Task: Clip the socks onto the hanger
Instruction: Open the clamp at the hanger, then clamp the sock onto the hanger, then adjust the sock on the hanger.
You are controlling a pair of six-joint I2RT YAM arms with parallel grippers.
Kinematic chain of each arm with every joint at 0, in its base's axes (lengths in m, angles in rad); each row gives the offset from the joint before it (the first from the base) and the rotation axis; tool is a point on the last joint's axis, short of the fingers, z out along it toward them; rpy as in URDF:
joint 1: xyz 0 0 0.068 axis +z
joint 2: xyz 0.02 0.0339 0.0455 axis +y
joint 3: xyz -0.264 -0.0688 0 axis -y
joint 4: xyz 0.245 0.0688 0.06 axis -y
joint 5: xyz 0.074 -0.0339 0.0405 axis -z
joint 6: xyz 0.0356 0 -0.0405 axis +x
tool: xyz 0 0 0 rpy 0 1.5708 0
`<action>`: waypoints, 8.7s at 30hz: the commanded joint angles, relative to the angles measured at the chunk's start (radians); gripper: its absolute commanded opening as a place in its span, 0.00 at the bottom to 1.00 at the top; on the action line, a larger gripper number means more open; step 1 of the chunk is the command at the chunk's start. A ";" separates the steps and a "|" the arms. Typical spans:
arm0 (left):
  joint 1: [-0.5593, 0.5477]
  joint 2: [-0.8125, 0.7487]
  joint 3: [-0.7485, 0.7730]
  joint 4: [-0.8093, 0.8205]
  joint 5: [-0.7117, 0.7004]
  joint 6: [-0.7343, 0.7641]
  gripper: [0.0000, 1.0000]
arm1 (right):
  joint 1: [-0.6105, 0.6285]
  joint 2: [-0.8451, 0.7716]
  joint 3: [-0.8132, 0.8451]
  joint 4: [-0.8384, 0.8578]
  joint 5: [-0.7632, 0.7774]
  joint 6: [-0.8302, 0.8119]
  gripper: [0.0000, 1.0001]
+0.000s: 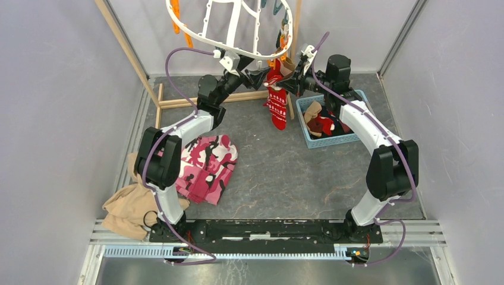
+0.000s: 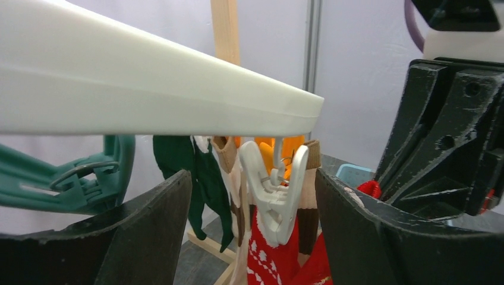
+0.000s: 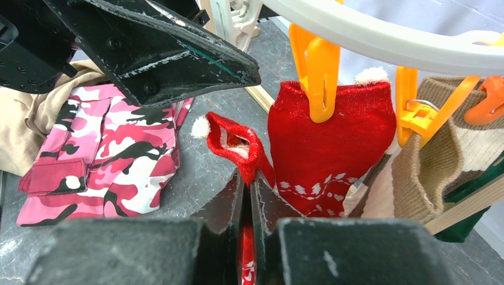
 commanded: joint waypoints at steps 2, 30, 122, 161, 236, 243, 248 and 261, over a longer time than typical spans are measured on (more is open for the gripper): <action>0.012 0.021 0.054 0.124 0.087 -0.109 0.81 | -0.004 -0.003 0.004 0.046 -0.014 0.006 0.09; 0.043 0.061 0.101 0.177 0.155 -0.239 0.68 | -0.006 -0.005 0.003 0.046 -0.012 0.006 0.08; 0.057 0.067 0.113 0.317 0.149 -0.669 0.02 | 0.031 0.176 0.124 0.574 -0.084 0.840 0.00; 0.058 0.066 0.082 0.359 0.132 -0.570 0.02 | 0.040 0.163 0.079 0.694 -0.155 0.961 0.02; 0.198 -0.924 -0.702 -0.618 0.068 -0.345 1.00 | -0.321 -0.557 -0.263 -0.402 0.203 -0.517 0.90; 0.199 -1.078 -0.728 -0.726 0.073 -0.350 1.00 | -0.347 -0.467 -0.336 -0.199 0.010 -0.278 0.97; 0.199 -1.180 -0.714 -0.859 0.042 -0.304 1.00 | -0.236 -0.310 -0.310 0.036 0.143 -0.073 0.74; 0.199 -1.385 -0.769 -0.975 -0.016 -0.347 1.00 | 0.064 0.187 0.013 0.226 0.292 0.143 0.37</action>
